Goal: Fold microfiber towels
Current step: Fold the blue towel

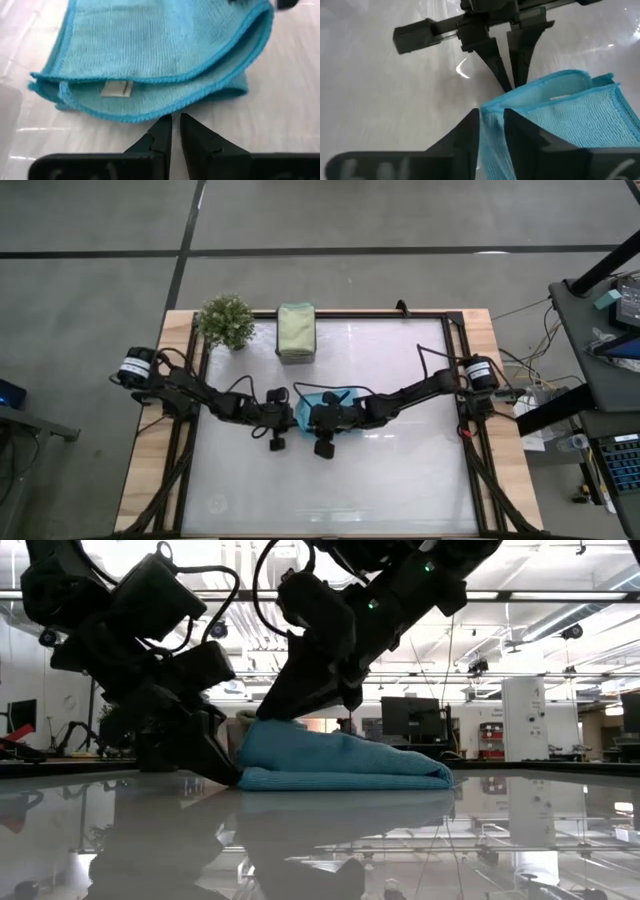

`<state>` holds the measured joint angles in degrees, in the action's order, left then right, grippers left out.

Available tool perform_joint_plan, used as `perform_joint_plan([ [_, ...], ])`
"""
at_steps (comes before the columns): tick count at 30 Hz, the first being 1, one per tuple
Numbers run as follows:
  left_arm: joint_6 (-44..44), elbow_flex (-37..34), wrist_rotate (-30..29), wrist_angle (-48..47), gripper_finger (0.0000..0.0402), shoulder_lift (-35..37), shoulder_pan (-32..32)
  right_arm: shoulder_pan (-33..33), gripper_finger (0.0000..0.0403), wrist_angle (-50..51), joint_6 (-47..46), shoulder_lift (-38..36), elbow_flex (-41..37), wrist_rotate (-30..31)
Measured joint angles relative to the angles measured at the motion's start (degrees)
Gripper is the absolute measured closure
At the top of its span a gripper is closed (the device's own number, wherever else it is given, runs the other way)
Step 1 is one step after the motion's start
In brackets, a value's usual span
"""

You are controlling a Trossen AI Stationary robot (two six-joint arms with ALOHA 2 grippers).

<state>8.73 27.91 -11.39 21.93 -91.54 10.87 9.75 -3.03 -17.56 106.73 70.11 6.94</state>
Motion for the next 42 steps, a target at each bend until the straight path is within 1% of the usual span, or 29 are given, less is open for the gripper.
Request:
perform_joint_plan([
  [4,0.82,0.26,2.95,-4.78,0.0379,2.69,0.0,-0.01,0.0297,0.49,-0.68,-0.47,0.0,-3.07],
  [6,1.45,0.23,4.78,-6.98,0.0379,4.23,0.01,-0.01,0.0288,2.57,-0.66,-1.29,0.02,-4.0],
  [10,1.47,0.23,9.51,-9.84,0.0379,7.68,0.07,0.09,0.028,8.92,1.32,-5.12,0.23,-3.98],
  [12,1.47,0.24,11.79,-9.73,0.0379,9.85,0.18,0.3,0.028,12.9,2.15,-7.57,0.03,-3.87],
  [15,1.34,0.72,12.29,-9.68,0.0379,13.06,0.94,0.85,0.0282,19.72,2.69,-11.14,-0.87,-2.16],
  [17,1.29,1.47,10.39,-9.64,0.0379,14.71,1.51,1.57,0.0281,23.05,3.18,-13.08,-2.24,-0.56],
  [20,1.86,2.99,6.97,-9.28,0.0379,15.5,2.3,2.64,0.0278,24.46,3.16,-16.47,-5.88,0.6],
  [24,1.5,4.05,6.59,-9.63,0.0366,15.17,3.05,4.27,0.0278,24.74,3.1,-20.65,-12.23,0.65],
  [26,1.4,4.69,6.63,-9.74,0.0346,14.71,3.1,4.84,0.0278,24.26,2.3,-22.56,-15.48,0.6],
  [29,-0.2,6.19,6.14,-9.36,0.0303,12.72,3.08,5.26,0.0277,22.72,0.97,-24.78,-19.88,0.68],
  [33,-3.02,7.96,-0.22,-8.55,0.0249,7.99,3.14,5.54,0.0277,16.56,0.61,-25.78,-25.22,0.76],
  [35,-4.39,8.96,-1.97,-8.72,0.0234,5.82,3.08,5.54,0.0277,13.52,0.9,-25.77,-26.89,0.74],
  [38,-5.44,10.79,-2.57,-8.51,0.0231,2.93,3.13,5.52,0.0278,9.66,1.47,-24.76,-28.58,1.41],
  [42,-5.72,12.08,-2.58,-8.93,0.0246,-0.19,3.13,5.52,0.0278,6.83,1.95,-24.12,-29.89,4.96],
])
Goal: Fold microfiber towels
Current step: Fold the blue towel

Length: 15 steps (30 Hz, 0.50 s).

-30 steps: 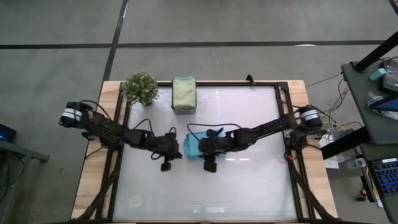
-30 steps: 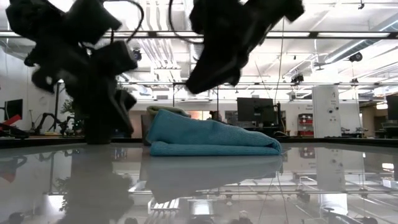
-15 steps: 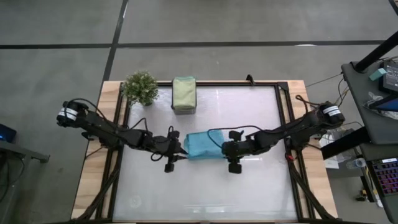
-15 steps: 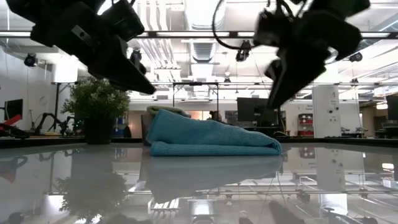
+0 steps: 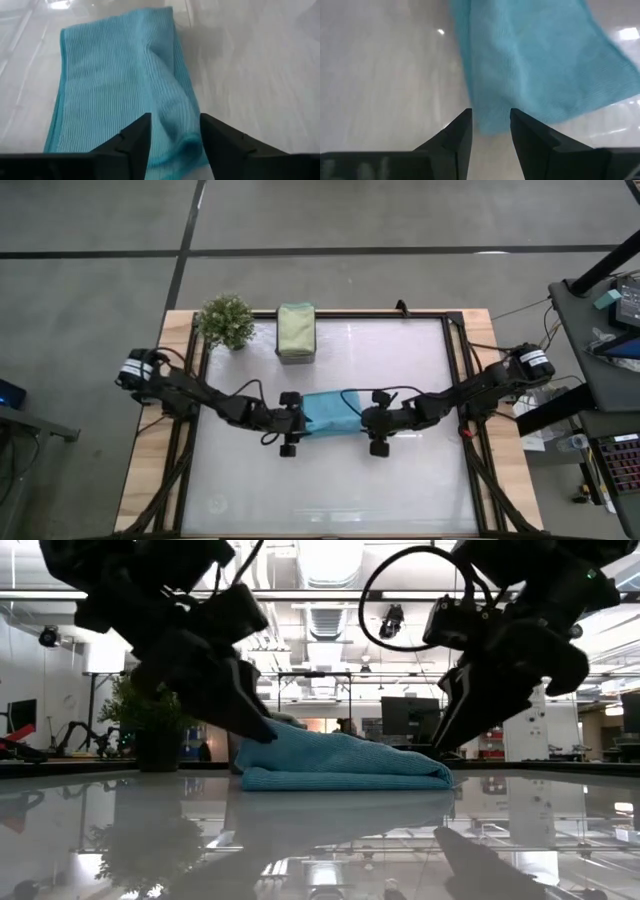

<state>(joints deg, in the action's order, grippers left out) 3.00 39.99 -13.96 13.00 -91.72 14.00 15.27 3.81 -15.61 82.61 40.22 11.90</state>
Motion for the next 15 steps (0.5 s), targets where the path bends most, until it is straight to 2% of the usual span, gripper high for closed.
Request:
perform_joint_plan([
  [6,-0.39,0.74,-0.02,-0.02,0.0296,-0.4,0.0,0.0,0.029,-2.15,2.19,0.06,-0.21,1.62],
  [15,-0.38,0.61,0.11,-1.87,0.0395,-0.12,0.0,0.09,0.0291,-5.71,2.77,6.03,-0.17,1.64],
])
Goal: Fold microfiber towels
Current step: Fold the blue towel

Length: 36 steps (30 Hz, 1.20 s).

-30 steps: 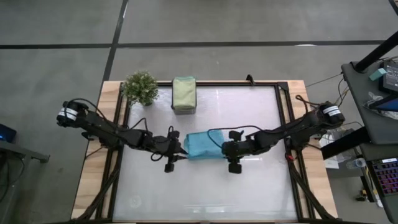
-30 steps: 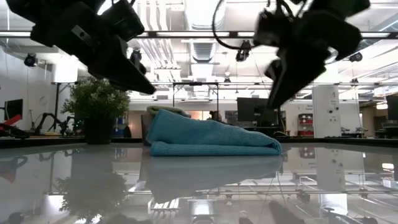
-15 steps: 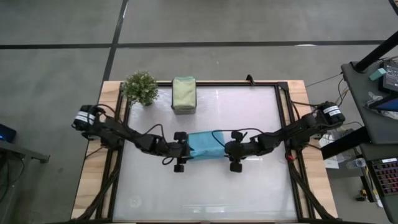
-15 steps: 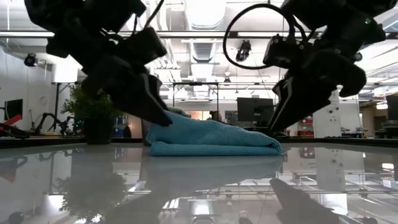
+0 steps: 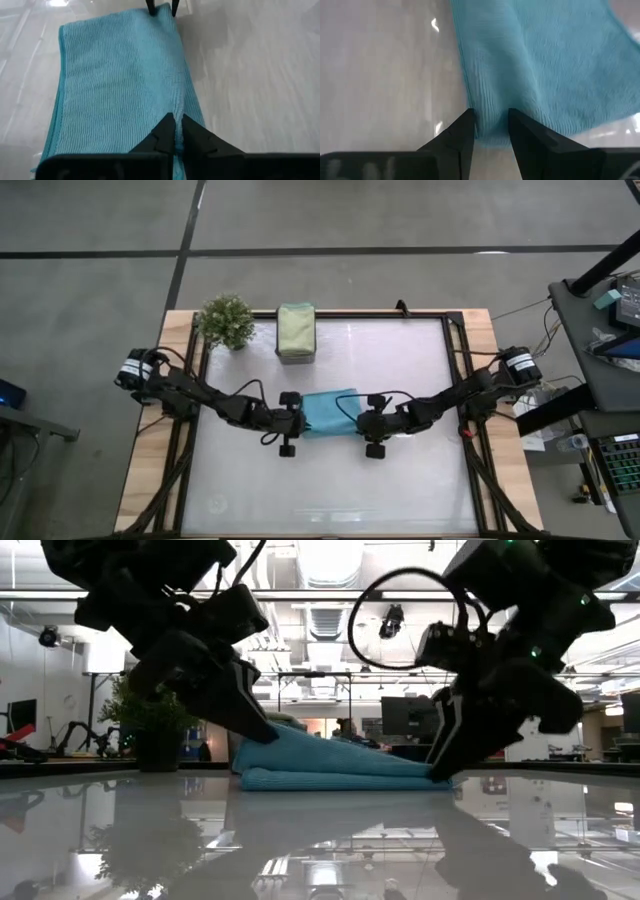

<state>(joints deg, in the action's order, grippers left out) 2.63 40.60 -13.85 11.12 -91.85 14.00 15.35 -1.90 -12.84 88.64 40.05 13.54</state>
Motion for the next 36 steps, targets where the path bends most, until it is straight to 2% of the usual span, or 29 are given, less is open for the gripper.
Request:
perform_joint_plan([
  [6,-0.01,-0.02,1.53,-1.63,0.0394,0.38,0.11,0.0,0.0303,0.49,-1.64,-0.49,0.07,0.02],
  [14,1.54,-0.02,5.89,-3.13,0.0393,-0.51,0.11,0.63,0.0387,1.96,-2.64,-1.99,0.07,-0.03],
  [19,2.86,-0.02,6.42,-3.09,0.0392,-0.82,0.11,1.64,0.0393,2.07,-3.25,-1.97,0.07,-0.4],
  [22,2.96,-0.04,6.72,-3.18,0.0377,-0.82,0.11,1.7,0.0392,2.09,-4.13,-1.97,0.04,-0.54],
  [25,3.94,-0.04,6.92,-3.99,0.0342,-0.82,0.11,1.66,0.0379,2.1,-4.19,-1.97,0.04,-2.2],
  [29,6.77,-0.02,8.35,-6.52,0.0282,-0.02,0.11,1.66,0.0339,2.5,-5.62,-2.09,0.04,-4.2],
  [33,7.53,0.0,13.53,-9.78,0.0234,3.12,0.11,1.66,0.0291,5.03,-6.12,-4.33,-0.02,-5.09],
  [36,7.52,-0.01,16.62,-12.15,0.0216,6.49,0.15,1.65,0.0263,8.97,-5.63,-7.72,-0.02,-4.63],
])
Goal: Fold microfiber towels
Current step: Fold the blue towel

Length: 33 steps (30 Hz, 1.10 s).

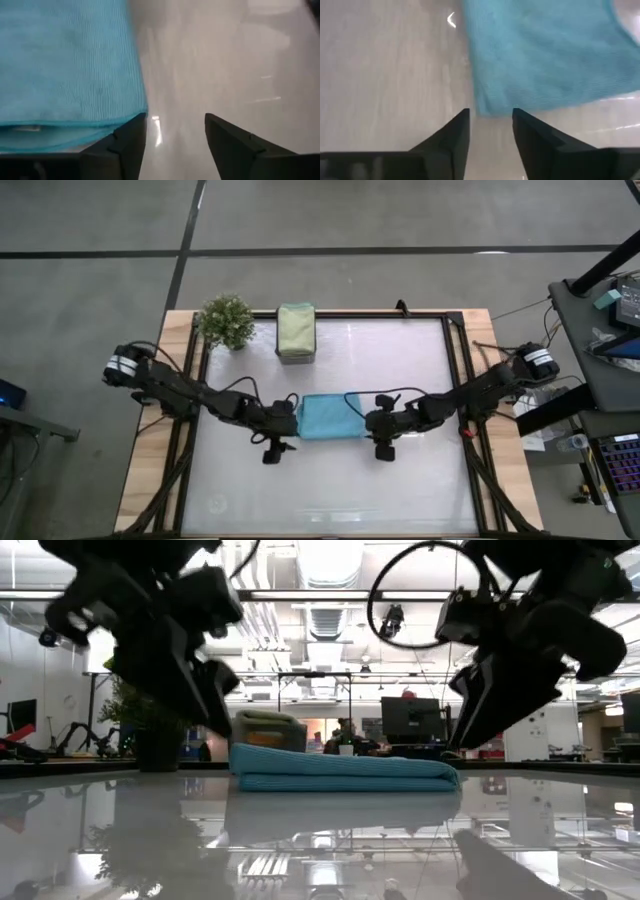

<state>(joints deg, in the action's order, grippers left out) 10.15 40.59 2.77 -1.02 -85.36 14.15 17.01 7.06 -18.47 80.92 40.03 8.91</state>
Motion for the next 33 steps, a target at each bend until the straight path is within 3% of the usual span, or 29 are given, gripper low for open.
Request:
perform_joint_plan([
  [4,-1.93,0.01,-0.18,-2.31,0.0213,4.84,-1.01,-0.01,0.0243,1.5,4.53,-4.81,-0.4,3.79],
  [7,-4.23,0.01,-5.14,-2.25,0.0212,7.7,-2.76,-0.19,0.0237,-2.43,10.39,-7.87,-2.22,9.23],
  [11,-4.42,0.02,-11.65,-1.51,0.0221,8.01,-6.91,-2.25,0.024,-15.09,19.06,-10.76,-6.67,13.55],
  [18,-1.17,0.07,-14.79,1.51,0.026,1.5,-12.01,-7.01,0.0258,-41.69,24.9,-11.38,-17.09,13.2],
  [29,2.29,0.24,-14.96,3.62,0.0277,-3.11,-14.57,-9.02,0.0262,-56.03,23.68,-11.45,-25.91,13.16],
  [33,3.34,0.54,-10.23,3.03,0.0277,-3.11,-15.3,-9.3,0.0262,-55.71,24.75,-11.45,-25.38,13.18],
])
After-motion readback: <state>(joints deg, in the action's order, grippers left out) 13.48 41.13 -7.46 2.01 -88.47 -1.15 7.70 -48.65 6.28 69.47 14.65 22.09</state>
